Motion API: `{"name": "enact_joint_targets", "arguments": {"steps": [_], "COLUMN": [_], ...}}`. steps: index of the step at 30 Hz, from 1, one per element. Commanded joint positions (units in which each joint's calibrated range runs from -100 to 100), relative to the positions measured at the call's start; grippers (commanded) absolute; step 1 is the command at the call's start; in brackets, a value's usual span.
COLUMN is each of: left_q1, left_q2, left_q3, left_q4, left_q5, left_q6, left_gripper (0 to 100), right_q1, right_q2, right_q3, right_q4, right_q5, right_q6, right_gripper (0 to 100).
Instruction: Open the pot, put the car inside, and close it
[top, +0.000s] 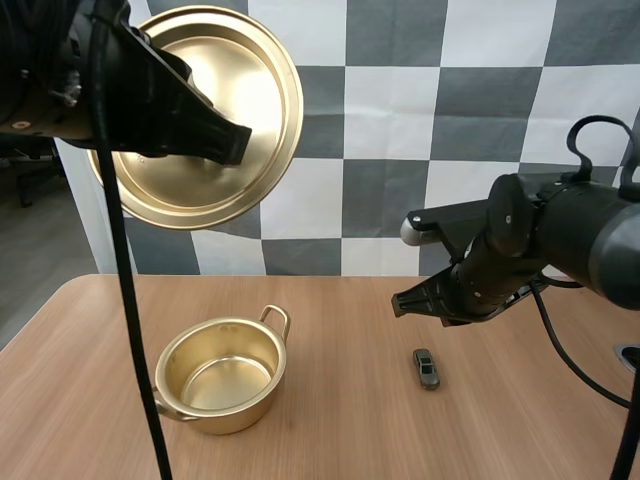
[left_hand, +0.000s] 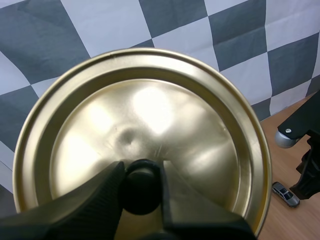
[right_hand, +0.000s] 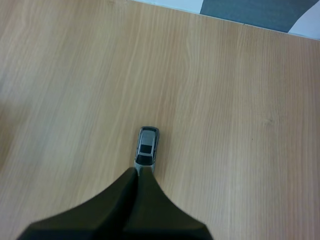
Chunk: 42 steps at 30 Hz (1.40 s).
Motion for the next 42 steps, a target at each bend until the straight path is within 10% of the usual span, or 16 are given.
{"name": "enact_joint_targets", "arguments": {"steps": [1,4,42], "left_q1": [0.02,0.02,0.02], "left_q2": [0.0,0.0,0.0], "left_q3": [0.03,0.03,0.03], "left_q4": [-0.11,-0.11,-0.11], "left_q5": [0.0,0.0,0.0], "left_q6": [0.07,0.07,0.07], "left_gripper": [0,0,0], "right_q1": [0.01,0.01,0.01], "right_q2": [-0.02,-0.02,28.34], "right_q3": [0.02,0.02,0.91], "right_q4": [-0.02,-0.02,-0.15], "right_q5": [0.52,0.52,-11.85], "right_q6": [0.07,-0.13,-5.9], "right_gripper": [51,100,100]}}
